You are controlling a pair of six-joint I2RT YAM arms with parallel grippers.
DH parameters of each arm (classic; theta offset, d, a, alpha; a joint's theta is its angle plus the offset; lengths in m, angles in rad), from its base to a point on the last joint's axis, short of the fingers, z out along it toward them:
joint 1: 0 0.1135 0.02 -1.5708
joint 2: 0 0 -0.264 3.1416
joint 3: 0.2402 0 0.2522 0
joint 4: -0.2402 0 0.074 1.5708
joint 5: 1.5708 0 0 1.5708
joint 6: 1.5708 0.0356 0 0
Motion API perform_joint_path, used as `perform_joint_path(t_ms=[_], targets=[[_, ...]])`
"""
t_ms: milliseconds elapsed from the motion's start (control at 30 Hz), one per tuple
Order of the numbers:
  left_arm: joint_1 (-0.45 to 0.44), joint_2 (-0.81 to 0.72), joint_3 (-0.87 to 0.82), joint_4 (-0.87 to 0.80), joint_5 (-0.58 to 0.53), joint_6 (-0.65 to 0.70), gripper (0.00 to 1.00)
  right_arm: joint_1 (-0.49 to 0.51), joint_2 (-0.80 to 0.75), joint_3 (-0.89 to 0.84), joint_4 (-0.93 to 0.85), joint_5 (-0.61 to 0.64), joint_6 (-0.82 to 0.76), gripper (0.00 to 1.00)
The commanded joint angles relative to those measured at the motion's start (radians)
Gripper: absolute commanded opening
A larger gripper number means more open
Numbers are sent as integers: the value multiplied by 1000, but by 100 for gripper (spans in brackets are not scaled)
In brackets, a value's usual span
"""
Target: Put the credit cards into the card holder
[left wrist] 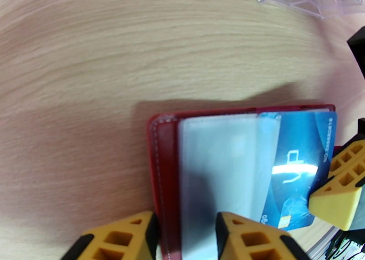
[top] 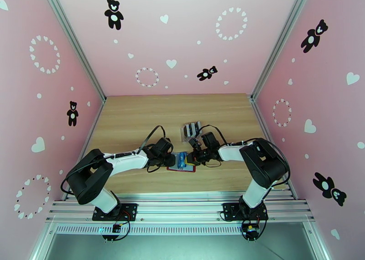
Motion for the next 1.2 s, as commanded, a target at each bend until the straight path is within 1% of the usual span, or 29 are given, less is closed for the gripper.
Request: perform_joint_path(t_ms=[0,200,300,367,400,767,967,1067,1167], targets=[[-35,21,-35,-32,51,-22,42,7,3,19,-51,32,-12,0],[-34,24,-29,-33,50,-20,42,15,-7,50,-151,52,-55,1],[-35,25,-28,-34,49,-20,42,19,-4,59,-173,49,-67,4],[-35,24,-29,-34,49,-19,42,18,-6,66,-191,52,-74,8],[-34,23,-30,-35,48,-21,42,18,-6,68,-194,53,-74,9],[-35,26,-22,-37,48,-20,43,46,16,100,-250,58,-86,9],[-34,25,-21,-39,51,-20,43,46,-14,150,-370,102,-135,26],[-34,23,-21,-40,49,-23,43,46,-27,178,-442,136,-161,33],[-34,22,-24,-40,50,-23,43,48,-37,201,-488,157,-174,37]])
